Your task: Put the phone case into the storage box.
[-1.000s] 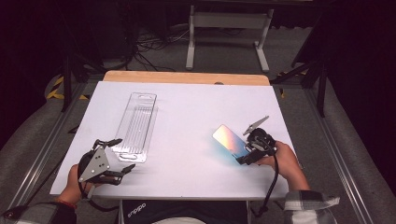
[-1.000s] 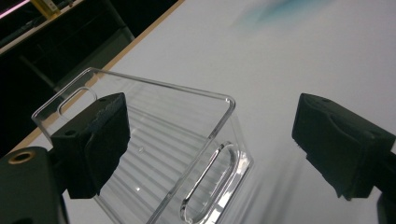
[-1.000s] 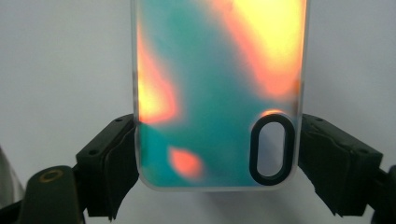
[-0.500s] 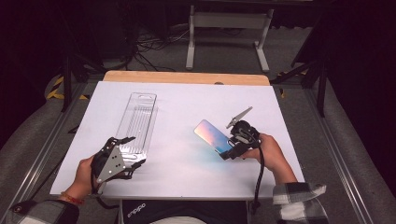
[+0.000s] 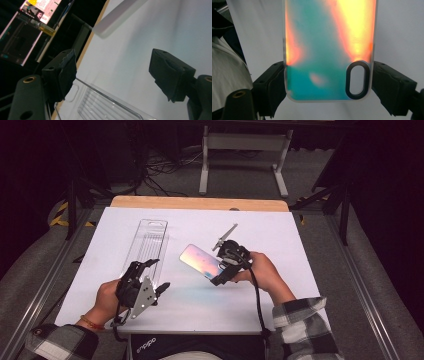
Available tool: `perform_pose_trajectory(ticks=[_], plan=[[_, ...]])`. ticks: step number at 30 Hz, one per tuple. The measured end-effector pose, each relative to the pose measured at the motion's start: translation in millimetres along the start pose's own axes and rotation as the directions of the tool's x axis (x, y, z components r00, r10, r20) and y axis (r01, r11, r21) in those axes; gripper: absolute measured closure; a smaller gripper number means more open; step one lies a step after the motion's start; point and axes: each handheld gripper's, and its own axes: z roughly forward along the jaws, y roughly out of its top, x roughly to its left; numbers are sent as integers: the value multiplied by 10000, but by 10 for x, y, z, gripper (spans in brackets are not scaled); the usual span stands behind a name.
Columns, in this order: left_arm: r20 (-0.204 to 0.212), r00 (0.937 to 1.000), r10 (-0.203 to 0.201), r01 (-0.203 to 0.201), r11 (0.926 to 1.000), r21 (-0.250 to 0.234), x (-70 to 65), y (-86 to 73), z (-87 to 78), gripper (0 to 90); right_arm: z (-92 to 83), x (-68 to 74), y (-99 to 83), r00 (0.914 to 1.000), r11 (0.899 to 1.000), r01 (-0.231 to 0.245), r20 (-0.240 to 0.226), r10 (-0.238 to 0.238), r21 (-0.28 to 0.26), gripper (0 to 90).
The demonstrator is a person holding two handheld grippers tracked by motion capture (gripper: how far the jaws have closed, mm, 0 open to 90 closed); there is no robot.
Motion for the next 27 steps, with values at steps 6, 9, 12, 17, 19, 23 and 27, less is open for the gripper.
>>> perform_pose_trajectory(ticks=[6,9,12,17,19,23,27], plan=[[-157,9934,1140,-1137,9933,188,-139,88,105,259,77,80,222,9995,9993,316,59,-317,199,179],[-249,9884,1497,-1490,9884,278,-156,114,132,283,123,111,334,9993,9987,380,52,-382,341,179],[-417,9859,1619,-1605,9864,350,-151,121,149,324,156,141,432,9986,9976,518,80,-522,466,179],[-808,9756,2041,-1980,9772,772,-158,140,179,420,227,205,598,9975,9957,699,-80,-696,610,179],[-960,9684,2304,-2229,9714,821,-180,151,188,467,253,222,637,9973,9951,741,-64,-738,654,179],[-1026,9612,2559,-2454,9638,1048,-225,150,212,515,274,243,682,9976,9959,690,-114,-685,580,179],[-1038,9421,3189,-3061,9441,1223,-273,166,230,623,319,246,742,9976,9960,659,-261,-644,604,179]])
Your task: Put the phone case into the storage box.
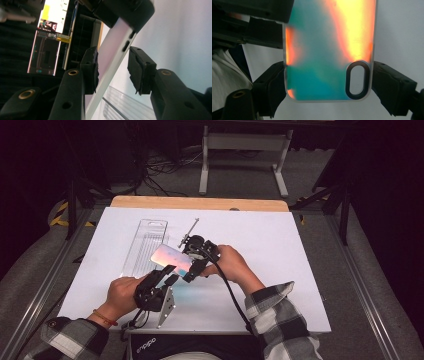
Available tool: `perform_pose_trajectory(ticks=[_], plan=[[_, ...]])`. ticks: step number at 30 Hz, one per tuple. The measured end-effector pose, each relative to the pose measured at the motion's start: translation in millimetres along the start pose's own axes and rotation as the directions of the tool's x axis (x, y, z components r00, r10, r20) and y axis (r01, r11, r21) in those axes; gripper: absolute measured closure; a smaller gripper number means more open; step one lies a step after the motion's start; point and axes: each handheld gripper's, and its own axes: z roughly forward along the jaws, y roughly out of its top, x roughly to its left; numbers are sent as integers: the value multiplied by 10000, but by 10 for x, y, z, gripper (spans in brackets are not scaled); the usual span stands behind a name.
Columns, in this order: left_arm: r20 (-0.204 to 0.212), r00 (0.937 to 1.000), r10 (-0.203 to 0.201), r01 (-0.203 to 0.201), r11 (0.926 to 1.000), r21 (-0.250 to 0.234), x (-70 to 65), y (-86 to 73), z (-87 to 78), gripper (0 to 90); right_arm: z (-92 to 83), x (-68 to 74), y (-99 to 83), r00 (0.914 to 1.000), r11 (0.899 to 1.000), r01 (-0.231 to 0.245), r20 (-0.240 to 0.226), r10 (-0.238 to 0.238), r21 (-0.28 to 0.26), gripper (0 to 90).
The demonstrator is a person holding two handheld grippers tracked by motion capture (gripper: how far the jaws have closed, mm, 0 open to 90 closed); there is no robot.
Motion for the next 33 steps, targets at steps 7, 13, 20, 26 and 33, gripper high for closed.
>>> perform_pose_trajectory(ticks=[7,13,20,26,33], plan=[[-408,9956,843,-828,9959,372,-63,33,12,669,33,2,46,9999,10000,-37,-139,36,-49,178],[-572,9870,1505,-1470,9873,601,-115,43,24,751,40,17,101,9999,10000,86,-78,-86,48,177],[-895,9786,1852,-1801,9817,617,-141,40,40,805,2,21,118,10000,9999,-62,42,62,-121,171],[-949,9792,1791,-1747,9832,523,-163,29,47,810,6,11,108,9998,9997,-164,-93,163,-181,169],[-1259,9682,2161,-2102,9759,585,-141,41,10,811,-28,-3,73,9993,9988,-210,-305,197,-435,168]])
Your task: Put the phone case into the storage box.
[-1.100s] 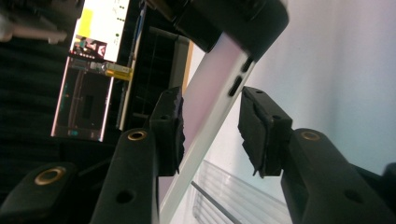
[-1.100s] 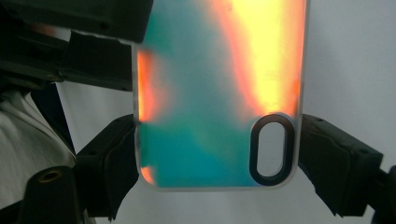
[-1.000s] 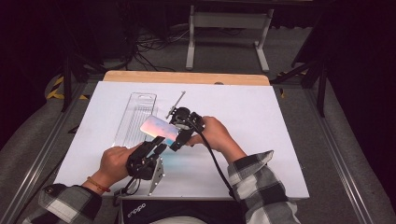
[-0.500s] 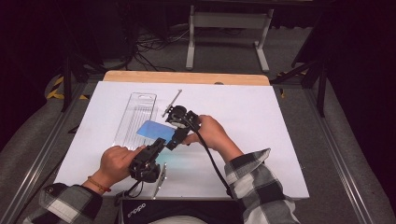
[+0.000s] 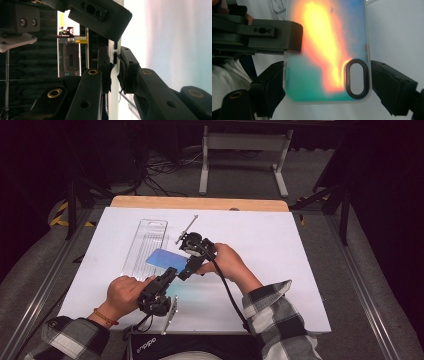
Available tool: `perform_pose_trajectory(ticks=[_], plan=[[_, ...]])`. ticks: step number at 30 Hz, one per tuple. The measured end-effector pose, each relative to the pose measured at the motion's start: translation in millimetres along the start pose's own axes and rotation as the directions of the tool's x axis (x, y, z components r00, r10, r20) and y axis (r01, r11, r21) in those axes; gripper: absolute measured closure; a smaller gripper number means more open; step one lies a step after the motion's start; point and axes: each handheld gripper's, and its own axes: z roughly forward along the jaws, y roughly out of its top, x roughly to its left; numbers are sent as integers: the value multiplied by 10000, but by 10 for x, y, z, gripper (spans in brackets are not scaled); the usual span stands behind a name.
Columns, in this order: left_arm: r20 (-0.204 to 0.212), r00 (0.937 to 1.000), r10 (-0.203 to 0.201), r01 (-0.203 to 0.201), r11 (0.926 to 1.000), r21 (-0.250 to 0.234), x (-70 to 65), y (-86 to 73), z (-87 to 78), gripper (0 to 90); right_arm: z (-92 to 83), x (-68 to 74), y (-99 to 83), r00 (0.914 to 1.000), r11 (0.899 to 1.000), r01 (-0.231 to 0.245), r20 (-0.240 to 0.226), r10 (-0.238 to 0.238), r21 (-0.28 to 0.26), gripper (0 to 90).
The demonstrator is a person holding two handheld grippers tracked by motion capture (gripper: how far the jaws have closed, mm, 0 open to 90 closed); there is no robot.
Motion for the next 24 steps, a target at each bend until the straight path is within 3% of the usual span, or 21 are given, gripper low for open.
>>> perform_pose_trajectory(ticks=[4,6,7,8,10,12,15,20,24], plan=[[-240,9997,14,-18,9999,-150,14,-9,-8,812,-45,8,-25,9999,9997,-9,-122,6,-225,168],[-213,9998,30,-29,10000,19,28,-14,-33,812,-67,7,-42,9997,9993,-17,-227,9,-366,168],[-342,9994,-27,19,9998,-219,27,-17,-19,813,-75,4,-49,9996,9992,-24,-272,13,-407,168],[-298,9994,-169,168,9998,-47,19,-23,-23,813,-88,2,-57,9997,9991,8,-249,-19,-420,163],[-311,9990,-321,316,9994,-144,34,-50,-22,813,-115,-11,-84,9998,9988,-54,-217,43,-492,165],[-313,9992,-228,228,9997,-8,54,-54,-31,813,-123,-15,-95,9997,9987,-45,-226,34,-500,165],[-277,9977,-614,612,9981,-79,118,-94,-43,814,-158,-16,-141,9997,9982,33,-259,-48,-597,166],[-95,9894,-1452,1450,9892,-231,211,-178,-53,815,-246,-25,-217,9998,9938,178,-87,-189,-1100,175],[200,9708,-2390,2396,9704,-321,283,-245,-65,815,-339,-3,-301,9991,9853,391,200,-362,-1663,190]])
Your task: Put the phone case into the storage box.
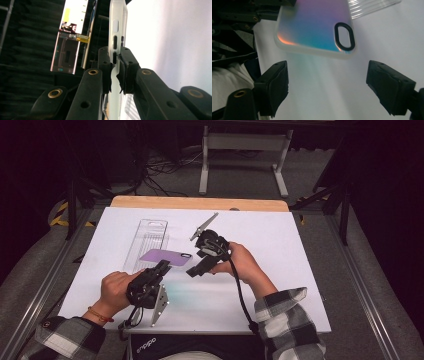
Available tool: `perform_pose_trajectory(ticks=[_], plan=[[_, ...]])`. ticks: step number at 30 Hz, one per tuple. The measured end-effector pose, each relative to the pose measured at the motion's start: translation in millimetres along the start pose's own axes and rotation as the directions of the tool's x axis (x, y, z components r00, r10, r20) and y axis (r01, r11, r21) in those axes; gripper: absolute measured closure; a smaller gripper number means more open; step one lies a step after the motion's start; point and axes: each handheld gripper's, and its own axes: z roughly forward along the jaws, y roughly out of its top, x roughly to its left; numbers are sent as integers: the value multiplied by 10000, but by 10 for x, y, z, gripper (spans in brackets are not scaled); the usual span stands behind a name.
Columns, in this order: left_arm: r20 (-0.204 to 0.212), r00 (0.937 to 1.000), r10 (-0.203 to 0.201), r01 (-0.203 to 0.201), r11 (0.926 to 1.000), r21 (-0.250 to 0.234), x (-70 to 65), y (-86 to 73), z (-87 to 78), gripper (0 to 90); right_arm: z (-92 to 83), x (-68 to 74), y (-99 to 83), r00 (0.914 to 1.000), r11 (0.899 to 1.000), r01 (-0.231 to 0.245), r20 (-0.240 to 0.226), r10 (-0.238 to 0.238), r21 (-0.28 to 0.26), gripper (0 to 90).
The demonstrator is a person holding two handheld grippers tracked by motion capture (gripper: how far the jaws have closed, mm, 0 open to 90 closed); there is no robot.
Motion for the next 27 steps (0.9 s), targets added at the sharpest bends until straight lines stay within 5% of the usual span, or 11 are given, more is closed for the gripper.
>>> perform_pose_trajectory(ticks=[4,11,17,22,25,27], plan=[[241,9966,-790,795,9966,-212,73,-51,0,815,-74,55,-75,9975,9972,426,588,-390,-610,223],[771,9725,-2198,2238,9735,-465,188,-143,-5,815,-143,137,-265,9832,9851,999,1659,-762,-1399,255],[1358,9272,-3490,3608,9297,-741,289,-255,16,815,-237,119,-486,9647,9642,1181,2576,-547,-2375,262],[1719,8910,-4201,4375,8958,-782,337,-335,40,814,-265,109,-664,9402,9412,1602,3363,-538,-2973,263],[1786,8806,-4390,4573,8860,-766,357,-361,40,815,-266,105,-755,9348,9285,1751,3513,-523,-3276,267],[1936,8597,-4728,4940,8659,-791,377,-391,38,815,-270,113,-839,9257,9140,1951,3747,-519,-3556,267]])
